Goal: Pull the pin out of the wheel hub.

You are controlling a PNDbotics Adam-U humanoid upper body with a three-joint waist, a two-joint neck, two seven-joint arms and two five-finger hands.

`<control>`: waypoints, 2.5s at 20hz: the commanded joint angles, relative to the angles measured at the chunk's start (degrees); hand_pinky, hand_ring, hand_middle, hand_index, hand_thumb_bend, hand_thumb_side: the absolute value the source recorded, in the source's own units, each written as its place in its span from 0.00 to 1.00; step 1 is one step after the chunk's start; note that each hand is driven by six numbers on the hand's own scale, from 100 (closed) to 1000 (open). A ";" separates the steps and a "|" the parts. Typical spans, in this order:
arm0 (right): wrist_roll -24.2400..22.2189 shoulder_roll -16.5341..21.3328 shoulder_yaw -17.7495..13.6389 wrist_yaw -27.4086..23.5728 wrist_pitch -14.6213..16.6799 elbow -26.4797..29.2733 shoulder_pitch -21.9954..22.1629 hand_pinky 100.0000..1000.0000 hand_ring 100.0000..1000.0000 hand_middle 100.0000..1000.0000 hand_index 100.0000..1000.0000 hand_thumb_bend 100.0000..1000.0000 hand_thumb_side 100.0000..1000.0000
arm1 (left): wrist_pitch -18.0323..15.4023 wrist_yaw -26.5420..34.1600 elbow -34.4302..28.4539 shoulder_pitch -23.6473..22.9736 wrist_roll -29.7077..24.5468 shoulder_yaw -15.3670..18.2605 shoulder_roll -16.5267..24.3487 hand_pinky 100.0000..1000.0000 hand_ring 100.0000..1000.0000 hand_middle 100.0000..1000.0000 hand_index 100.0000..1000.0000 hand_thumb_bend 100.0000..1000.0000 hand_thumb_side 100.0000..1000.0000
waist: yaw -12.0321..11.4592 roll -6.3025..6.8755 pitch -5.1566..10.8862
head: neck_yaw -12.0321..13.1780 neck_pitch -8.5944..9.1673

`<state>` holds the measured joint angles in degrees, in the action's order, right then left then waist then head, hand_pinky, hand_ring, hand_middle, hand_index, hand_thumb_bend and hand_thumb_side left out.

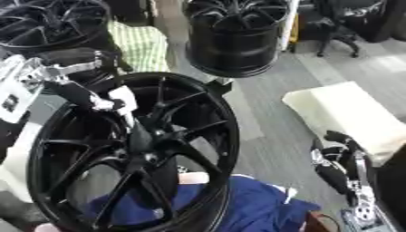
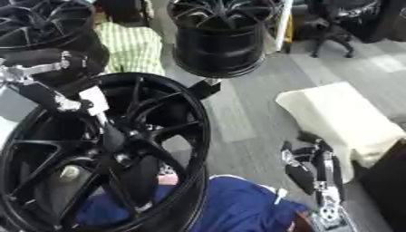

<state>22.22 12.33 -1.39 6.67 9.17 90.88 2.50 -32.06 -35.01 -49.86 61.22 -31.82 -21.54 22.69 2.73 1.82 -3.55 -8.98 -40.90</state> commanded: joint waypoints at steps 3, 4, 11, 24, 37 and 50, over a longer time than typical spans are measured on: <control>-0.04 0.52 -0.08 0.13 0.35 0.39 -0.65 0.48 0.51 0.65 0.74 0.13 0.11 | -19.90 -0.11 -1.19 0.77 -20.15 -1.15 0.35 0.74 0.68 0.75 0.90 0.29 0.48 | 0.15 -0.04 1.02 | 0.03 0.59; -0.04 0.52 -0.08 0.13 0.36 0.38 -0.65 0.48 0.51 0.65 0.74 0.13 0.11 | -19.90 -0.32 -1.15 0.70 -20.15 -1.30 0.29 0.73 0.68 0.75 0.89 0.27 0.46 | 0.16 -0.03 1.02 | 0.04 0.60; -0.12 0.54 -0.04 0.12 0.40 0.35 -0.67 0.48 0.51 0.65 0.74 0.13 0.11 | -19.90 -1.52 -0.27 0.34 -20.15 -1.48 -0.12 0.66 0.61 0.70 0.88 0.18 0.38 | 0.23 -0.02 1.03 | -0.02 0.58; -0.32 0.62 -0.01 0.09 0.40 0.33 -0.66 0.48 0.51 0.65 0.74 0.12 0.11 | -19.90 -0.30 -1.37 0.51 -20.15 -2.24 0.04 0.49 0.46 0.62 0.85 0.00 0.04 | 0.18 -0.07 1.05 | -0.03 0.46; -0.28 0.64 -0.13 0.01 0.50 0.16 -0.58 0.48 0.51 0.65 0.74 0.12 0.11 | -19.90 5.05 -6.32 2.44 -20.15 -1.87 1.46 0.31 0.31 0.52 0.79 0.00 0.19 | 0.13 0.05 1.28 | 0.11 0.38; 0.01 0.80 -0.54 0.08 0.59 -0.01 -0.18 0.48 0.51 0.65 0.74 0.11 0.11 | -18.46 11.75 -11.47 3.31 -18.94 6.47 10.63 0.30 0.29 0.51 0.78 0.00 0.16 | -0.73 0.31 1.77 | -0.48 0.30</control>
<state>22.17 12.32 -1.45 6.67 9.58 90.22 2.59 -31.90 -24.40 -59.78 63.12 -31.98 -16.89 30.34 2.02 2.27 -2.79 -9.26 -40.91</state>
